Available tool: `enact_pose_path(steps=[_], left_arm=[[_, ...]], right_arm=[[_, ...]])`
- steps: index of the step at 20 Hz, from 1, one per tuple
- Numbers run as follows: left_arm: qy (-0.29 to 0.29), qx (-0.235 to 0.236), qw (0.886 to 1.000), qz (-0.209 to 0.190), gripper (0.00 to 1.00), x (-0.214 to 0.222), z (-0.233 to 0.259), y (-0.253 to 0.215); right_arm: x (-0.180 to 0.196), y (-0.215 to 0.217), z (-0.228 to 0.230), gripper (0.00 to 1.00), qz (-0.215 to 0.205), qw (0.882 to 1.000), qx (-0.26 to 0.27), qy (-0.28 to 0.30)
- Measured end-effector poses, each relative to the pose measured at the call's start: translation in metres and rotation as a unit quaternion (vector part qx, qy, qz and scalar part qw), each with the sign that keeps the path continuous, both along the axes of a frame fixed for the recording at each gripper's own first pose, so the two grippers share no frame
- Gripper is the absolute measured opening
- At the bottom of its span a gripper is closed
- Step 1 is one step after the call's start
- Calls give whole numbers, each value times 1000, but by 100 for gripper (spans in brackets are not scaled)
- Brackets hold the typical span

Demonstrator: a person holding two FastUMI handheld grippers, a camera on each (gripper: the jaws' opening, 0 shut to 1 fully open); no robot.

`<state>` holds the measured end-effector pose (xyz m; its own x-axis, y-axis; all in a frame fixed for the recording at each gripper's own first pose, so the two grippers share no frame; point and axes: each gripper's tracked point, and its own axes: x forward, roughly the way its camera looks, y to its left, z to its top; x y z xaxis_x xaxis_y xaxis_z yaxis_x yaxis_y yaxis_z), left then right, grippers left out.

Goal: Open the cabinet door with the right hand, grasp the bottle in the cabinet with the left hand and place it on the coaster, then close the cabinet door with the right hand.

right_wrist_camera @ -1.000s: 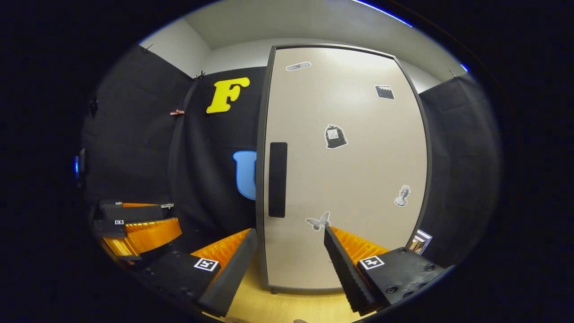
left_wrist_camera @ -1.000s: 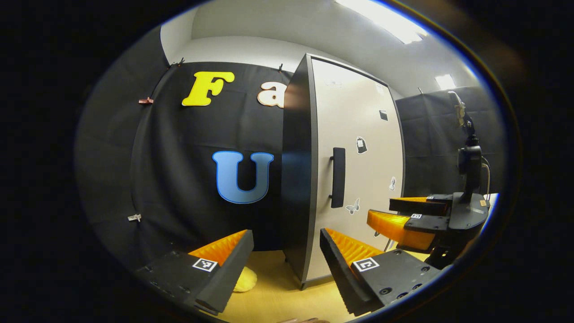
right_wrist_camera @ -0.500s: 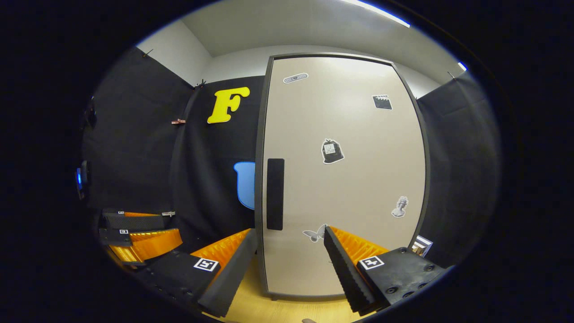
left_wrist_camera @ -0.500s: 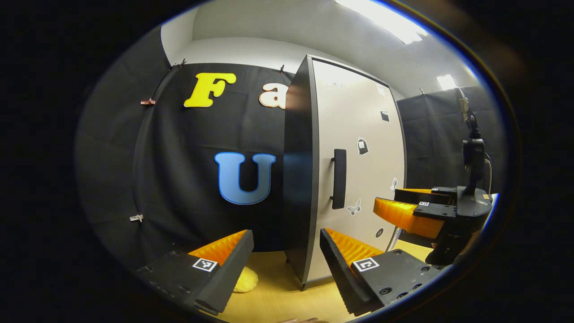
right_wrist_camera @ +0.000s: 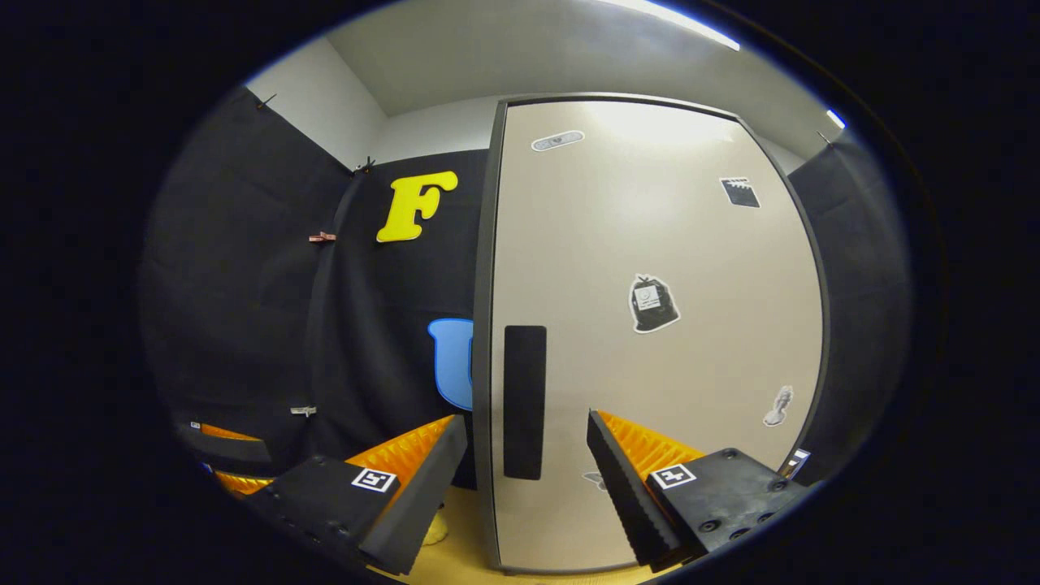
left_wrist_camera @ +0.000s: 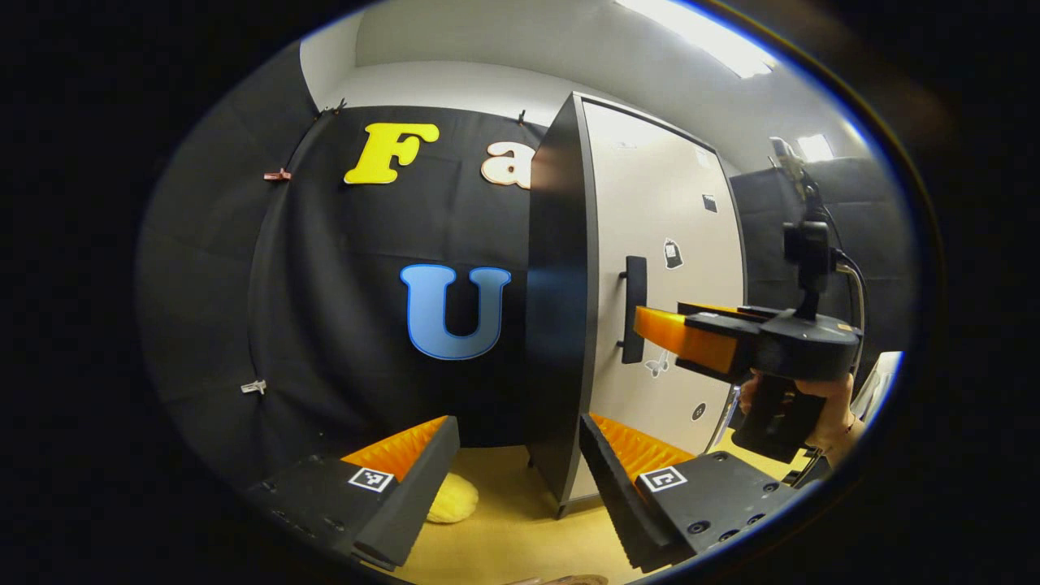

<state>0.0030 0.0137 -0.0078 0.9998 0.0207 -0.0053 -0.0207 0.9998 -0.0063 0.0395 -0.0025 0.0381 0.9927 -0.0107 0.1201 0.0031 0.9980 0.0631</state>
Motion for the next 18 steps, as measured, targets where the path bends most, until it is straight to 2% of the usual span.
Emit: enact_pose_path(steps=[5, 8, 9, 10, 13, 14, 15, 16, 18], left_arm=[[12, -15, 1000, 7, 94, -3, -11, 18], [22, -15, 1000, 13, 94, -3, -18, 28], [24, -15, 999, 14, 94, -3, -19, 31], [25, -16, 999, 14, 94, -2, -22, 33], [34, -22, 999, 14, 93, -2, -28, 38], [36, -24, 999, 16, 93, -3, -30, 39], [36, -24, 999, 16, 93, -5, -30, 39], [36, -23, 999, 17, 93, -7, -29, 40], [35, -19, 999, 19, 93, -12, -28, 42]], right_arm=[[30, -2, -3, 97, -17, 1000, 7, 2], [43, -9, -9, 89, -33, 999, 5, 11], [44, -10, -11, 85, -38, 999, 6, 16], [45, -9, -10, 71, -39, 999, 4, 12], [43, -5, -8, 52, -39, 999, -6, 11], [47, -4, -9, 39, -40, 999, -13, 10], [45, -4, -10, 39, -41, 999, -22, 11], [45, -4, -11, 27, -40, 999, -21, 9], [44, -4, -10, 31, -33, 999, -15, 16]])
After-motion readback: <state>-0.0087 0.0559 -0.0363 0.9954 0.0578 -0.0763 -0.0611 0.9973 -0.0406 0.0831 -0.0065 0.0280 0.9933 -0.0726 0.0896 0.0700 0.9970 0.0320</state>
